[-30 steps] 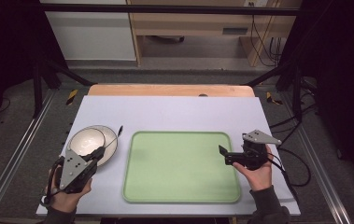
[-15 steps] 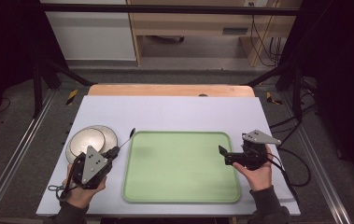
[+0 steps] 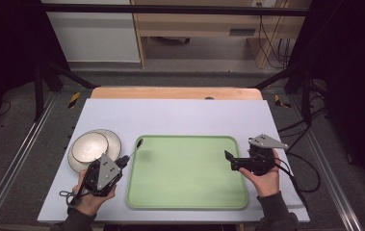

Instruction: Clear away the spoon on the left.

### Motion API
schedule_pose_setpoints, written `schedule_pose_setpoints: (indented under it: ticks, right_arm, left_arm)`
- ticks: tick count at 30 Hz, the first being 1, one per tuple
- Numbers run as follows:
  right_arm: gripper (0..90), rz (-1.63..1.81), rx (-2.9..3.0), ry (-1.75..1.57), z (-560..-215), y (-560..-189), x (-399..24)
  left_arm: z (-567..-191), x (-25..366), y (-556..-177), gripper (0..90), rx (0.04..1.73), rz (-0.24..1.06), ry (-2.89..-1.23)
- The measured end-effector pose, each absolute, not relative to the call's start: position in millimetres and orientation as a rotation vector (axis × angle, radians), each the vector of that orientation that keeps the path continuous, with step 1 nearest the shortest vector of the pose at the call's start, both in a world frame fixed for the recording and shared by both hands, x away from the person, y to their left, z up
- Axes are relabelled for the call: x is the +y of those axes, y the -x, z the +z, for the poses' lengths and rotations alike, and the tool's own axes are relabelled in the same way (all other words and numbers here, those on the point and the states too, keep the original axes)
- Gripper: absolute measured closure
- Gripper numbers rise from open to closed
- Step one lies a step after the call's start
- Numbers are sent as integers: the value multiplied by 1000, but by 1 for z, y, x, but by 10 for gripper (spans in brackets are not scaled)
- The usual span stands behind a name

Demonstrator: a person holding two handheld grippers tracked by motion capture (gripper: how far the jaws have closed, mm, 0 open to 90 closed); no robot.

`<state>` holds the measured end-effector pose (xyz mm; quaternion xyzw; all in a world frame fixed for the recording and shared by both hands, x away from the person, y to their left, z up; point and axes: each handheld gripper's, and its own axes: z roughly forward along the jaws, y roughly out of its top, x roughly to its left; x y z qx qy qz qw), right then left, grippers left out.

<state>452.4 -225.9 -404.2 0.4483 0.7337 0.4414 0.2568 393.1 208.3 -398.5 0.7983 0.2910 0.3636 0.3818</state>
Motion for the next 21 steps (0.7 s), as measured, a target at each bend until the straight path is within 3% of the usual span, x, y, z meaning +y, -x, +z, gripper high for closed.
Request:
schedule_pose_setpoints:
  ticks: [21]
  right_arm:
    - [11, 1185, 2002, -1219, -406, -454, -224]
  left_arm:
    - [-414, 190, -401, 887, 696, 927, -2144]
